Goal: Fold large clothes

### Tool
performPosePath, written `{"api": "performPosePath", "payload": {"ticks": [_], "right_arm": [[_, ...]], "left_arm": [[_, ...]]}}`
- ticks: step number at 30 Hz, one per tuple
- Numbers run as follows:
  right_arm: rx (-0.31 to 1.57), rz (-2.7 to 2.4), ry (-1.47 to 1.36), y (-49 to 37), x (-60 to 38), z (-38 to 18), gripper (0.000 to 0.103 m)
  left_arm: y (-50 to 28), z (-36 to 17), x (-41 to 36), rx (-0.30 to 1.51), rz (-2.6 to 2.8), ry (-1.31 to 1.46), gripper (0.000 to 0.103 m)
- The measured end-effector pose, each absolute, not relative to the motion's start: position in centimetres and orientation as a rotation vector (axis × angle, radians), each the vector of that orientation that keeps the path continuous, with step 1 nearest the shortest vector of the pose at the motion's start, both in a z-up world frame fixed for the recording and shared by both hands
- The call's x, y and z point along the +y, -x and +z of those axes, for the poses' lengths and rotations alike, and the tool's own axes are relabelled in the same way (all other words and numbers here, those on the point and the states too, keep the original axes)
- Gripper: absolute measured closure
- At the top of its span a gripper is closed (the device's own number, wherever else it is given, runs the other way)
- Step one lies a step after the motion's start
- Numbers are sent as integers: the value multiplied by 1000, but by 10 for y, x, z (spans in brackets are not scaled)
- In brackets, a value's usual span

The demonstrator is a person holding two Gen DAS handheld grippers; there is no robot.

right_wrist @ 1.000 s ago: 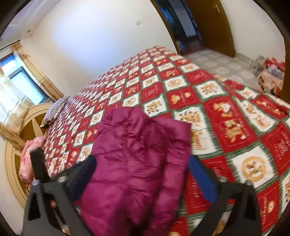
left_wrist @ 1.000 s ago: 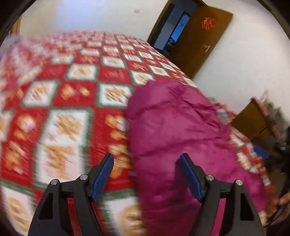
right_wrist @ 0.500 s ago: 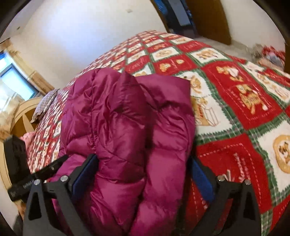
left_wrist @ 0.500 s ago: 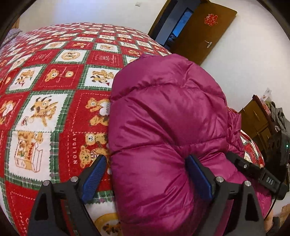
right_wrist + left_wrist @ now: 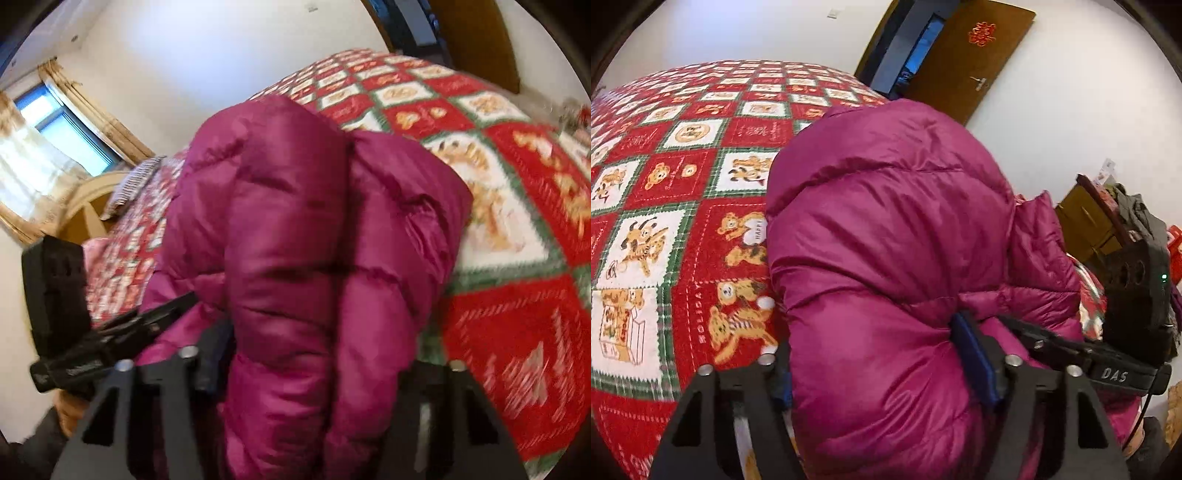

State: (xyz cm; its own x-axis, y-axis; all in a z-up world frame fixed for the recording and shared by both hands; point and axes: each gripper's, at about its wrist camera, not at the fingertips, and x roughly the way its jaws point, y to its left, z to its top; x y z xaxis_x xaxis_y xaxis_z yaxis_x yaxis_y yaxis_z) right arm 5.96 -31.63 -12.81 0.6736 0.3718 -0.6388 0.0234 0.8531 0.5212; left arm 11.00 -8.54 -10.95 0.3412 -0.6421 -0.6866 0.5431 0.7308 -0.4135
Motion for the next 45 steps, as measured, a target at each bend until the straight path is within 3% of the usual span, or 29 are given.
{"api": "performPosePath", "payload": {"ticks": [4,10,18,24,28,33,36,42,45], "right_arm": [[808,234,-582,-29,-306,-121,59],[766,237,-643,32,-289,-103,62],[591,102,-625,140,-319,-37,62],[537,-66,-533,207,-375,2,62],[557,-141,-573,216,-425,-20,63],[638,-169,-691,203,-479,-92,64],[603,-131,-819,205,-504,-123,64],[628,-131,-780,198,-504,-130,62],[623,-133,-797,197,-506,-133,61]], "left_arm": [[-91,-95,-72,941,-838,172,39],[-41,-62,-74,909,-946,164,39],[26,0,-141,812,-1189,122,39],[55,10,-229,852,-1294,122,39],[66,-18,-289,921,-1232,57,39],[65,-70,-337,1057,-1066,-71,39],[67,-78,-347,1033,-1010,-115,35],[76,-88,-359,974,-934,-216,22],[78,-91,-361,958,-915,-233,22]]}}
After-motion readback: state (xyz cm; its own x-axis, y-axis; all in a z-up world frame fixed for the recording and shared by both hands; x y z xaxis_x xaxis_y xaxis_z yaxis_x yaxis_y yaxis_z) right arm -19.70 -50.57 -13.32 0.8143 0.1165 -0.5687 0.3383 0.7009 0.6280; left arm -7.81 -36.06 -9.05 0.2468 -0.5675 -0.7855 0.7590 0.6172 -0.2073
